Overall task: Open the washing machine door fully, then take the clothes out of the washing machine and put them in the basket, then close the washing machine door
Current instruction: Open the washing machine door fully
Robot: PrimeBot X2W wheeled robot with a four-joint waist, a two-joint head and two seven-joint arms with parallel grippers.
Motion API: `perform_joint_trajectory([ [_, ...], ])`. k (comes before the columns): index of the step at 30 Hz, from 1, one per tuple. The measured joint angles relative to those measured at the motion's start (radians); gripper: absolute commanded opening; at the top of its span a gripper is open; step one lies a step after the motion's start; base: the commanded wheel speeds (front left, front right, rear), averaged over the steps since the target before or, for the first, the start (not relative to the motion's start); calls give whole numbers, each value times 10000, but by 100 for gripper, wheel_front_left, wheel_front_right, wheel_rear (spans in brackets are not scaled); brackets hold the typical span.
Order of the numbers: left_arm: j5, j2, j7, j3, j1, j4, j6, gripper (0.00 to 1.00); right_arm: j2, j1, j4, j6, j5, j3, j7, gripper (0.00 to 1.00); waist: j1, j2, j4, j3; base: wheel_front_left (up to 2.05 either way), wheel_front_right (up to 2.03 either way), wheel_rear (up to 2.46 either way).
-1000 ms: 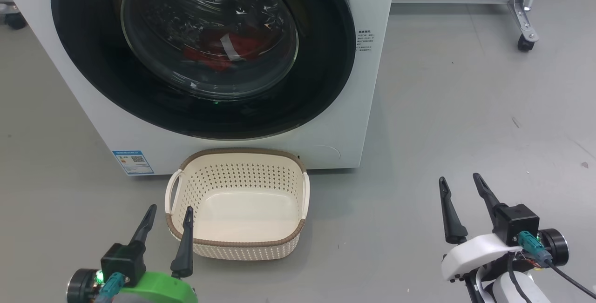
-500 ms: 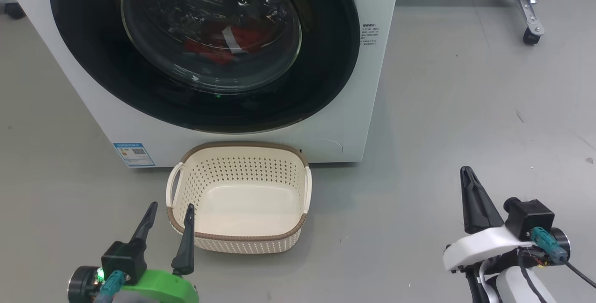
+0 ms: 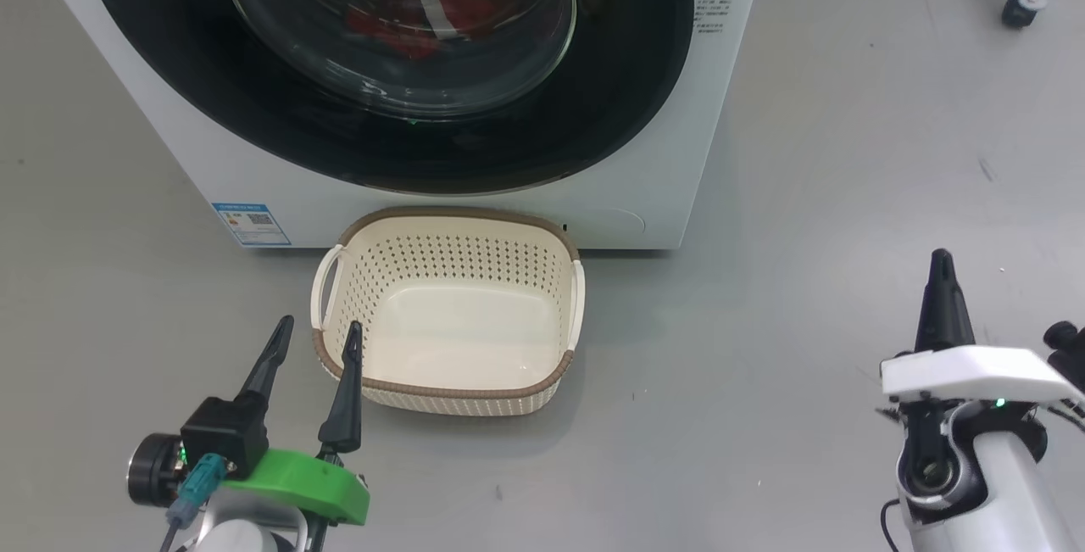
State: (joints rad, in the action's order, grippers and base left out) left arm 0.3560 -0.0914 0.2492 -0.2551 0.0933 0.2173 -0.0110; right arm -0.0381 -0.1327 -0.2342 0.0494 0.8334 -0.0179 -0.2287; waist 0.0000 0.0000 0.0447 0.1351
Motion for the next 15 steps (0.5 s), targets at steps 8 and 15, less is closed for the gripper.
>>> perform_joint_trajectory([
  [8,-48,48,0,-23,508,-190,109,100,-27,-1512,-17,215,2978,951,926,0,0,0,236,715,0,0,0],
  [15,-69,109,2,-82,1018,-353,268,100,-63,-3013,-201,196,5183,1461,1896,0,0,0,474,1370,0,0,0],
])
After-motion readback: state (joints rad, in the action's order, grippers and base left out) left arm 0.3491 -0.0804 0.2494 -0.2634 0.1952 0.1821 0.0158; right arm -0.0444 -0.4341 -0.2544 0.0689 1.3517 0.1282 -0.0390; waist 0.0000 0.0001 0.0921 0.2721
